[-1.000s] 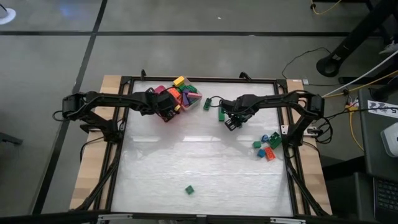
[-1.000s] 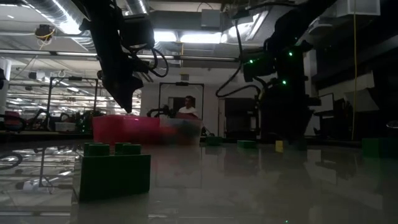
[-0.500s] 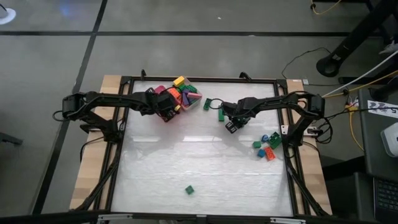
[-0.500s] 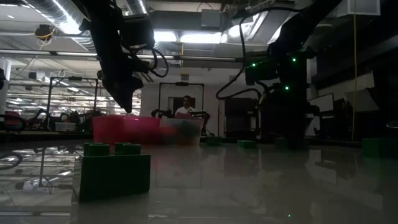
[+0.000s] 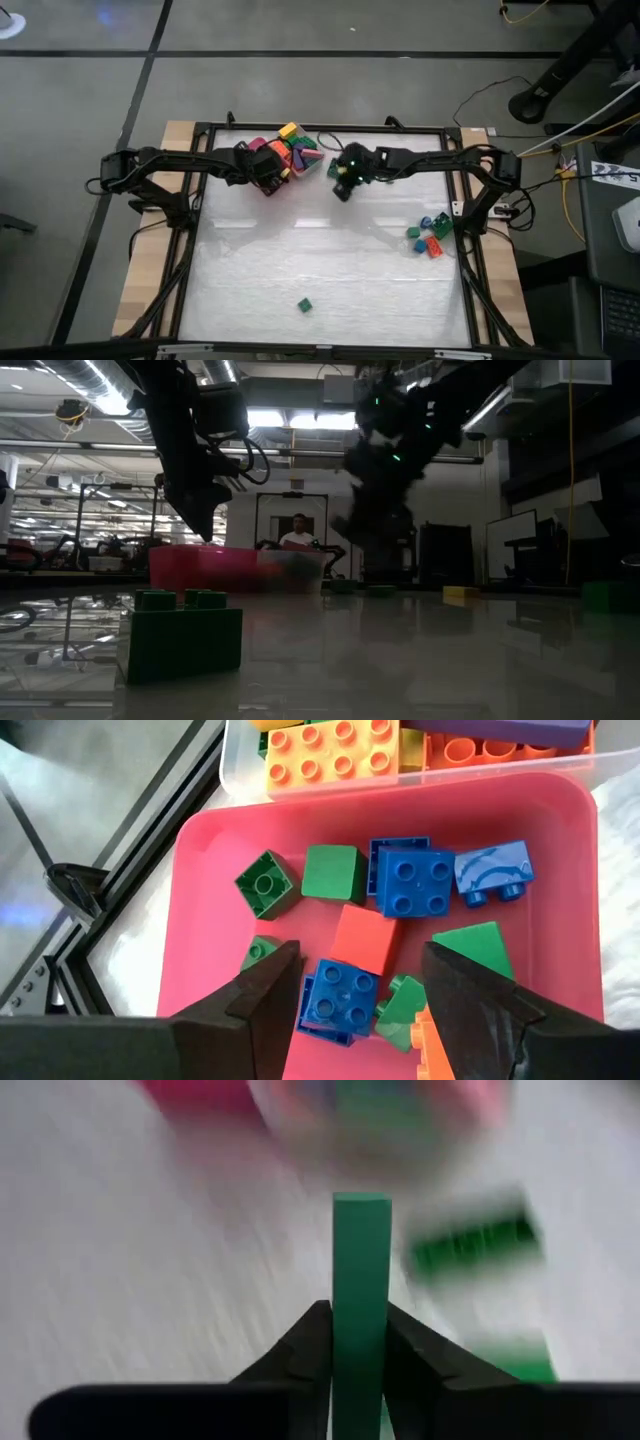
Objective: Sort blocks by size
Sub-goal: Put the big green block into the white bin
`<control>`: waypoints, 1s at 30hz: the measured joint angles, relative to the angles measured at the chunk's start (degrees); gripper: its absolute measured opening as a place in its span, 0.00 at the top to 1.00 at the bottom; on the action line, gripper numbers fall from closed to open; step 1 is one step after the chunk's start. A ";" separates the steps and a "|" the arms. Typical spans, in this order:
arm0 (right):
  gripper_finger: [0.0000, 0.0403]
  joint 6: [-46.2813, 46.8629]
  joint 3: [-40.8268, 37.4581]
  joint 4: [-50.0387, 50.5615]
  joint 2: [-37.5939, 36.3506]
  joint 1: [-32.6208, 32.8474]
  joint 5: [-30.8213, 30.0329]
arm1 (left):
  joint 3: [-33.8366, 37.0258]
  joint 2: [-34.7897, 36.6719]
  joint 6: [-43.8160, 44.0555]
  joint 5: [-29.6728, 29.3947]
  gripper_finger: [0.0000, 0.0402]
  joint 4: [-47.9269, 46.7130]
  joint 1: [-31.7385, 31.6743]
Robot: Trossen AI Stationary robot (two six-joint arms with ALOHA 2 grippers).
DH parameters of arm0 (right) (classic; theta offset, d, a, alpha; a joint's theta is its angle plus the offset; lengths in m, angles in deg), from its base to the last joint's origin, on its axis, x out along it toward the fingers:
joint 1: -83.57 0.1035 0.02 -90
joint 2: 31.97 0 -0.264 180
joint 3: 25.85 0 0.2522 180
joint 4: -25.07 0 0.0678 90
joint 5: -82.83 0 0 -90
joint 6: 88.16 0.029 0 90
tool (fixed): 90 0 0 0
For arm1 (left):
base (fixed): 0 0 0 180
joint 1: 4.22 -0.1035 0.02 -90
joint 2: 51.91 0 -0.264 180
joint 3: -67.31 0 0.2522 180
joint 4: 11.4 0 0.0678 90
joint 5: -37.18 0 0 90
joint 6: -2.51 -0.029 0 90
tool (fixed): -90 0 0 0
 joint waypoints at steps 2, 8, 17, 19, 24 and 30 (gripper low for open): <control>0.84 -1.82 0.04 -8.26 0.20 -0.04 -0.05 | 0.00 0.00 0.09 0.00 0.52 0.23 0.00; 0.87 -7.83 0.13 -29.80 4.41 -0.04 -0.46 | 0.02 0.00 0.11 0.02 0.52 0.37 0.00; 0.82 -10.28 1.91 -42.98 13.71 -1.16 -0.68 | 0.02 0.00 0.48 0.04 0.52 1.70 0.00; 0.84 -10.29 2.92 -42.77 15.49 -1.69 -0.68 | 0.02 0.00 0.48 0.09 0.52 1.66 0.00; 0.84 -10.28 5.39 -43.25 18.85 -2.71 -0.55 | 0.02 0.00 1.40 0.13 0.52 1.53 0.00; 0.73 -10.20 5.68 -43.35 19.06 -2.69 -2.05 | 0.02 0.00 1.22 0.15 0.52 1.37 0.00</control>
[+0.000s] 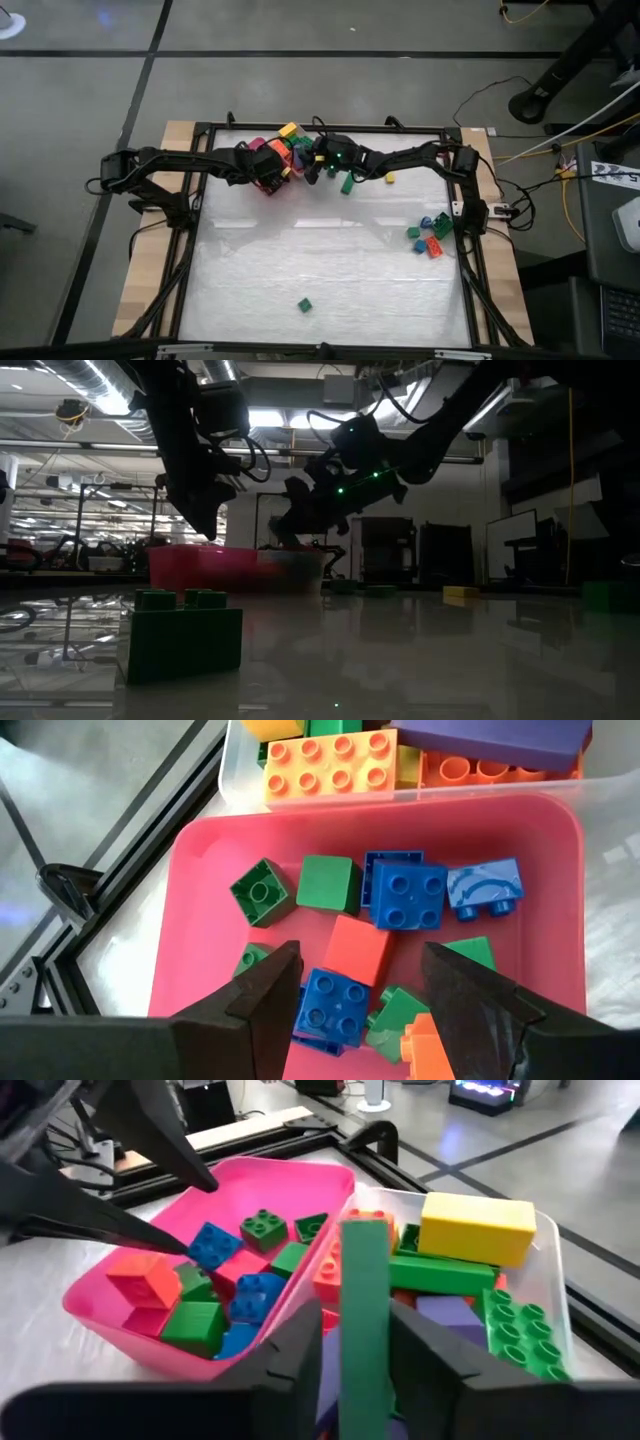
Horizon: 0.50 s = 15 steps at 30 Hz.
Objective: Sort blocks by size
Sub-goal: Put the big green block into the white bin, then put the small green game piece into the pink bin
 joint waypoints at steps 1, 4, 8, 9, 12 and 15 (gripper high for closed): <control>0.71 -0.01 0.00 -0.26 0.00 0.00 0.08 | 0.00 0.00 0.00 0.00 0.52 0.02 0.00; 0.66 0.00 0.02 -0.12 -0.02 0.00 0.43 | 0.00 0.00 0.23 -0.01 0.52 0.02 0.00; 0.61 -0.01 0.02 -0.18 -0.02 0.01 0.38 | 0.00 0.00 0.32 0.00 0.52 0.02 0.00; 0.60 -0.05 0.02 -0.50 -0.02 0.01 0.20 | 0.00 0.00 0.37 0.00 0.52 0.04 0.00; 0.58 -1.25 0.72 -0.03 -0.33 -0.14 0.06 | 0.00 0.00 0.58 0.37 0.52 0.05 0.30; 0.59 -4.58 2.97 3.69 -2.37 -0.35 0.08 | 0.00 0.00 -0.19 3.17 0.52 0.44 1.56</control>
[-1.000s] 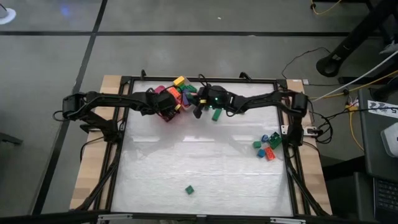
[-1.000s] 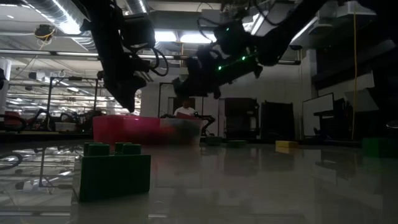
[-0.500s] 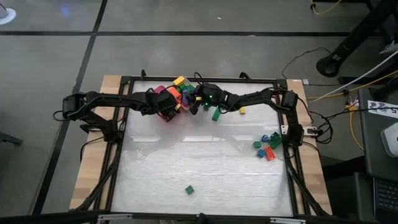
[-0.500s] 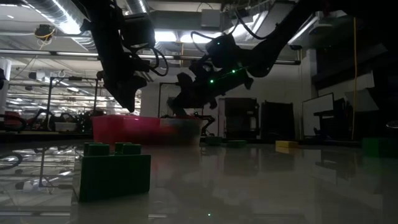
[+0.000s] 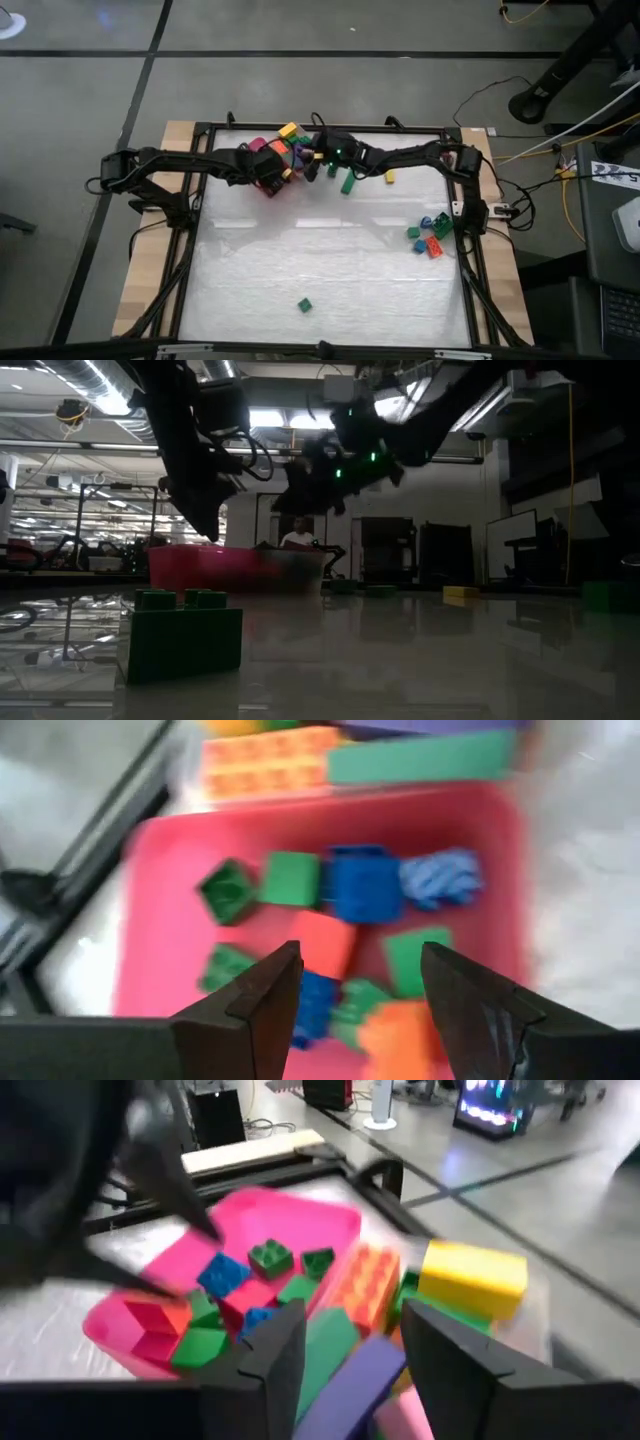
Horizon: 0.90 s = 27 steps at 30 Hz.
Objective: Sort blocks by size
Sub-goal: Put the small green game piece into the pink bin
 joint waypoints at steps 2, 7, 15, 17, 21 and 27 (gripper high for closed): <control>0.59 -3.37 1.67 4.38 -2.21 0.00 -0.02 | 0.00 0.00 -1.53 2.64 0.52 0.12 1.45; 0.59 -11.46 7.18 22.12 -8.52 0.04 -0.02 | 0.00 0.00 -2.88 5.39 0.52 1.65 6.36; 0.59 -14.92 14.22 52.89 -17.59 0.02 -0.02 | 0.00 0.00 -4.88 7.48 0.52 6.67 16.21; 0.59 -14.93 14.36 58.77 -19.65 0.02 -0.02 | 0.00 0.00 -4.89 10.73 0.52 9.49 18.98; 0.59 -14.90 14.38 69.33 -21.87 0.02 -0.02 | -0.02 0.00 -5.70 20.17 0.52 16.56 25.15; 0.59 -13.80 14.34 78.80 -22.25 0.02 0.95 | -0.04 -2.38 -6.05 26.01 0.52 27.86 35.85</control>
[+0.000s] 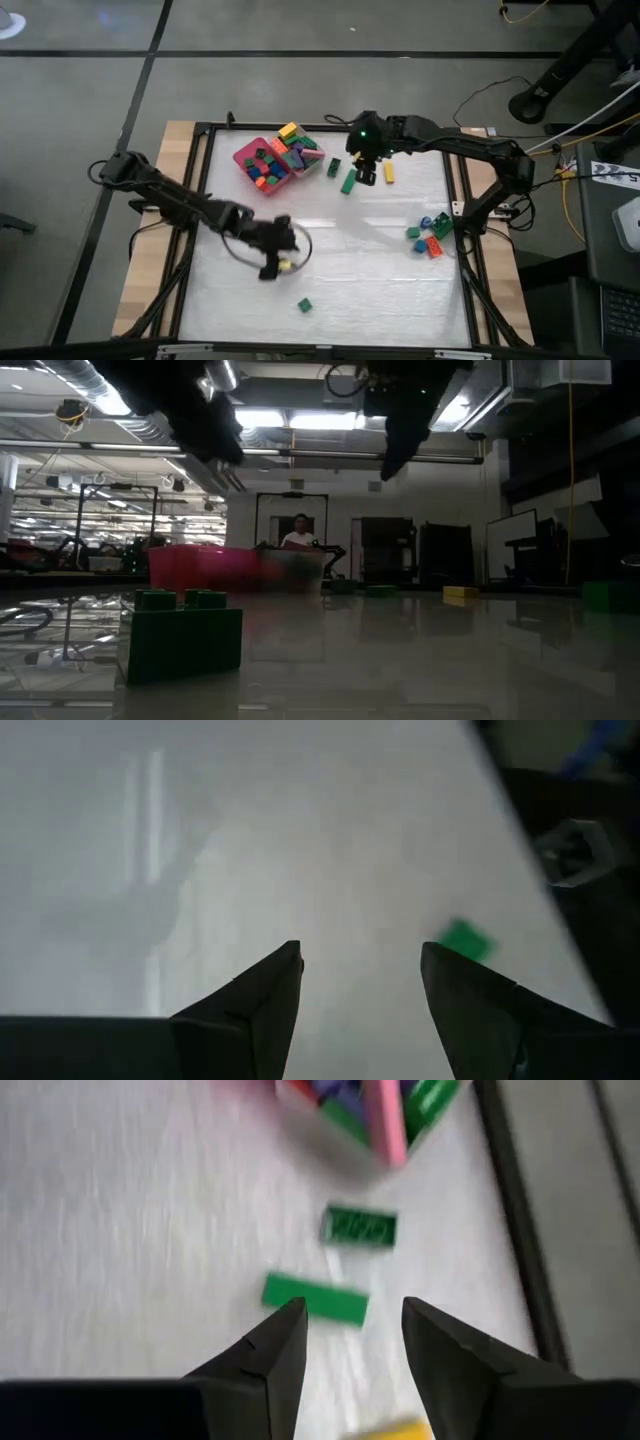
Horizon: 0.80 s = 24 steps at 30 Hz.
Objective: Sort blocks by size
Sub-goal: Put the small green game piece into the pink bin
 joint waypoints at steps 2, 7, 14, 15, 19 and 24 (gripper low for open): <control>0.59 1.04 0.00 1.88 0.02 0.04 0.06 | 0.00 -1.84 -1.66 0.01 0.52 3.70 3.01; 0.59 3.73 0.00 5.54 0.02 0.04 2.78 | -0.02 -7.69 -6.79 -0.03 0.52 13.22 7.71; 0.59 8.38 0.00 11.78 0.02 0.04 6.84 | -0.02 -17.23 -18.63 2.42 0.52 25.13 10.15; 0.59 9.26 0.00 12.32 0.02 0.04 7.16 | -0.02 -18.52 -19.71 2.83 0.52 26.16 10.35; 0.59 11.16 0.00 13.77 0.02 0.04 8.51 | -0.02 -23.30 -22.46 3.64 0.52 29.54 10.74; 0.59 13.43 0.00 13.72 0.04 0.06 8.60 | -0.02 -27.18 -25.82 3.63 0.52 33.60 10.69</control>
